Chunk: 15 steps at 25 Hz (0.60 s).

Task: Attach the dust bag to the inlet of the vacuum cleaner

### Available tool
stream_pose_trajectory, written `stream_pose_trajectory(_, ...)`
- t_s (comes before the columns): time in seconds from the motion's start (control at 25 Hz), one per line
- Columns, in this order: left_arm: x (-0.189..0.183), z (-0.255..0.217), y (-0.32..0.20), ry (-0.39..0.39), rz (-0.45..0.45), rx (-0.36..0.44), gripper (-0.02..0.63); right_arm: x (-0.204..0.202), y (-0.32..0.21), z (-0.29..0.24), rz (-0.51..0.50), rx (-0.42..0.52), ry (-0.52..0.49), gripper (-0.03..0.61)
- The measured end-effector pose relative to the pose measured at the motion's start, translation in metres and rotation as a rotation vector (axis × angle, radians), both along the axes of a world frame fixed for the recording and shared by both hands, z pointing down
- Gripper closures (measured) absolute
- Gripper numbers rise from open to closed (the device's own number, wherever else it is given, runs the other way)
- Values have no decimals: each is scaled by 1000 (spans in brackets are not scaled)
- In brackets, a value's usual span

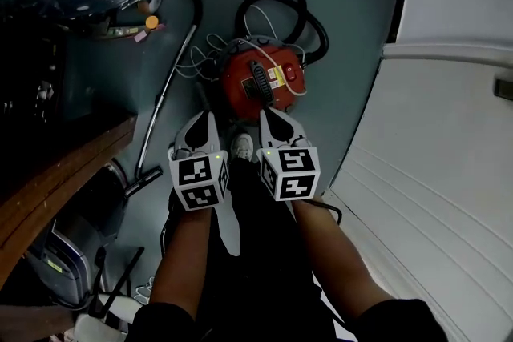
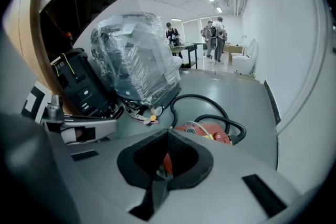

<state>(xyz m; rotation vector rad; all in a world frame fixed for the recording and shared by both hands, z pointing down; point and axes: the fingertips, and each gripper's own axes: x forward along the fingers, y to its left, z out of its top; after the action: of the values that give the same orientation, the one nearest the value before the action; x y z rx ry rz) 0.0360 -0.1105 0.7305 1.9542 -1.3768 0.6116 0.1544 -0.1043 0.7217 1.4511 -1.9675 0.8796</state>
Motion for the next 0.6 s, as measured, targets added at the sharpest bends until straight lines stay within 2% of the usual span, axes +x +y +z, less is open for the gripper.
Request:
stream_pose_trajectory(0.12, -1, -53, -16, -11, -16, 74, 614, -5, -10, -46, 30, 60, -7, 580)
stream_pose_trajectory(0.36, 4, -163, -28, -31, 27, 157, 614, -9, -23, -160, 72, 220, -28, 580)
stream_pose_trajectory(0.6, -7, -297, -21, -47, -9, 257, 614, -26, -13, -299, 34, 375, -94, 580)
